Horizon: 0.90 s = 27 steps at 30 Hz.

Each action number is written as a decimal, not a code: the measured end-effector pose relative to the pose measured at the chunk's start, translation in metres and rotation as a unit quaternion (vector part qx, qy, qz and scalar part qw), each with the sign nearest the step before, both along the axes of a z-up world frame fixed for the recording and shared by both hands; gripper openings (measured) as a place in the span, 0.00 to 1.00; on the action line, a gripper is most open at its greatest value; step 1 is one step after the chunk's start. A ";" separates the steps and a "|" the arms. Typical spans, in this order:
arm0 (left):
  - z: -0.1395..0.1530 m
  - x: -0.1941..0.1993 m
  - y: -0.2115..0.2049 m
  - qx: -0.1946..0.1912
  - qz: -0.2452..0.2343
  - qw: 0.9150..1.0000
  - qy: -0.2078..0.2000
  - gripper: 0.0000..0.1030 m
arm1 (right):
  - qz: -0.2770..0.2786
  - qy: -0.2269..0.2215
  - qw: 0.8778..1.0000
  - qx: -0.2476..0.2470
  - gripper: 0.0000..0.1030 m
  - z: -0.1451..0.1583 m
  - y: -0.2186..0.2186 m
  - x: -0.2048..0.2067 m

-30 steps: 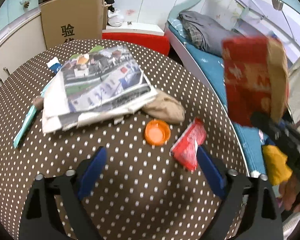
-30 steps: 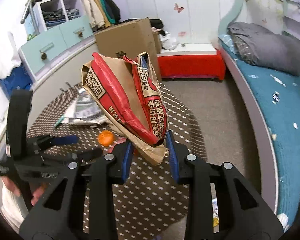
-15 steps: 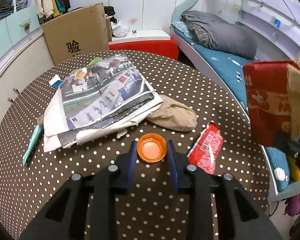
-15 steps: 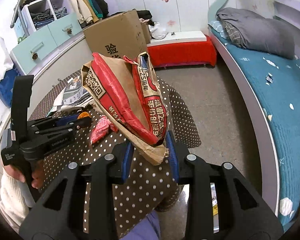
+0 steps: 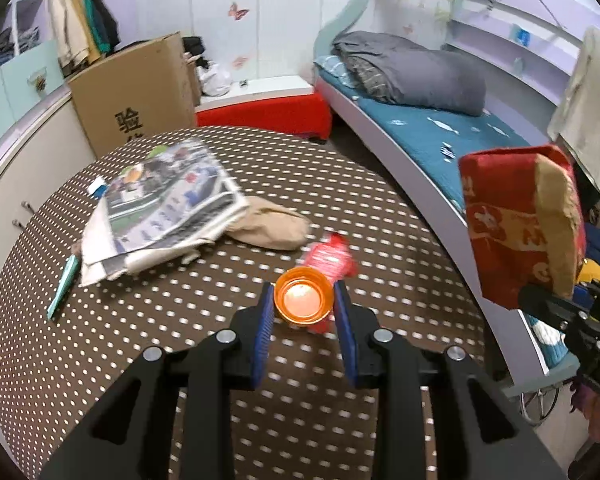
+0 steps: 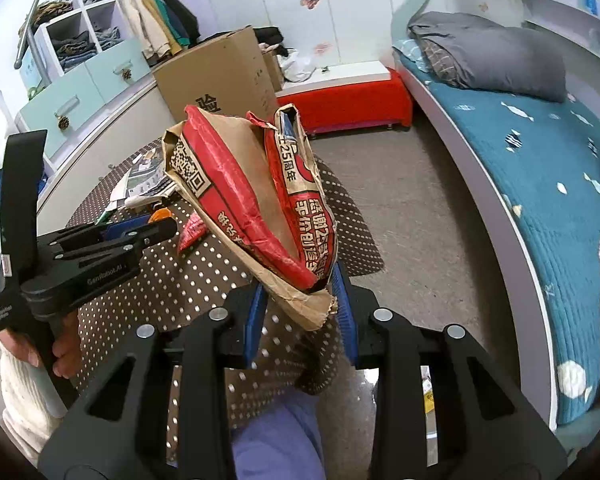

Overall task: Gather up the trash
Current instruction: 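Carry the lid and paper bag over the bucket and open both grippers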

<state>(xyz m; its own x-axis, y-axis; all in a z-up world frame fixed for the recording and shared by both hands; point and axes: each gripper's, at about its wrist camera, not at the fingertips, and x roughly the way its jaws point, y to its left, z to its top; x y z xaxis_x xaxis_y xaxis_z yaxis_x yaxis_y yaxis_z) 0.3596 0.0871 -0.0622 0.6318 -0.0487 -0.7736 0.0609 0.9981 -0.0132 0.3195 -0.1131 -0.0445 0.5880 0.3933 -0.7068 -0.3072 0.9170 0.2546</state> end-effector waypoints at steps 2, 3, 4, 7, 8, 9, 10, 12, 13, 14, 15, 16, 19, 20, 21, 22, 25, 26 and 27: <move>0.001 -0.006 -0.010 -0.004 -0.013 1.000 -0.002 0.28 | -0.009 0.000 1.000 0.001 0.31 0.000 -0.007 -0.005; 0.002 -0.011 -0.018 -0.005 -0.025 1.000 -0.003 0.28 | -0.013 0.000 1.000 0.001 0.31 0.000 -0.011 -0.008; 0.002 -0.014 -0.025 -0.004 -0.030 1.000 -0.004 0.28 | -0.018 0.000 1.000 0.000 0.31 0.001 -0.014 -0.011; 0.002 -0.019 -0.046 -0.003 -0.050 0.999 -0.005 0.28 | -0.035 0.004 0.999 0.000 0.31 0.000 -0.027 -0.018; 0.001 -0.020 -0.053 -0.003 -0.057 0.998 -0.003 0.28 | -0.044 0.004 0.999 0.001 0.31 0.000 -0.034 -0.021; 0.001 -0.022 -0.062 -0.001 -0.066 0.998 -0.003 0.28 | -0.048 0.005 0.999 0.000 0.31 -0.001 -0.039 -0.022; 0.001 -0.024 -0.069 0.002 -0.074 0.997 -0.003 0.28 | -0.056 0.006 0.998 0.000 0.31 -0.001 -0.045 -0.025; 0.001 -0.023 -0.082 -0.002 -0.090 0.996 0.000 0.28 | -0.068 0.009 0.998 0.000 0.31 -0.003 -0.055 -0.029; 0.001 -0.025 -0.092 -0.002 -0.098 0.995 0.001 0.28 | -0.077 0.013 0.997 0.001 0.31 -0.005 -0.063 -0.032; 0.000 -0.026 -0.098 -0.001 -0.105 0.995 0.001 0.28 | -0.083 0.015 0.996 0.001 0.31 -0.006 -0.068 -0.034; -0.001 -0.030 -0.110 0.002 -0.114 0.993 0.000 0.28 | -0.091 0.016 0.996 0.000 0.31 -0.007 -0.074 -0.037; -0.001 -0.033 -0.117 0.002 -0.120 0.993 0.000 0.28 | -0.097 0.018 0.995 -0.001 0.31 -0.008 -0.079 -0.038; -0.005 -0.036 -0.139 0.001 -0.142 0.990 0.008 0.28 | -0.119 0.026 0.993 -0.001 0.31 -0.015 -0.099 -0.046; -0.006 -0.036 -0.145 0.001 -0.148 0.989 0.010 0.28 | -0.124 0.029 0.992 -0.002 0.31 -0.016 -0.104 -0.047; -0.008 -0.038 -0.153 0.002 -0.156 0.988 0.013 0.28 | -0.132 0.032 0.991 -0.005 0.31 -0.020 -0.112 -0.050; -0.011 -0.039 -0.160 0.004 -0.162 0.987 0.015 0.28 | -0.137 0.035 0.990 -0.006 0.31 -0.022 -0.116 -0.051; -0.019 -0.044 -0.183 0.001 -0.184 0.982 0.027 0.28 | -0.157 0.048 0.986 -0.009 0.31 -0.032 -0.133 -0.057; -0.023 -0.046 -0.191 0.001 -0.193 0.981 0.032 0.28 | -0.165 0.053 0.985 -0.010 0.31 -0.036 -0.141 -0.060; -0.027 -0.047 -0.199 0.002 -0.201 0.979 0.036 0.28 | -0.170 0.057 0.984 -0.011 0.31 -0.039 -0.145 -0.062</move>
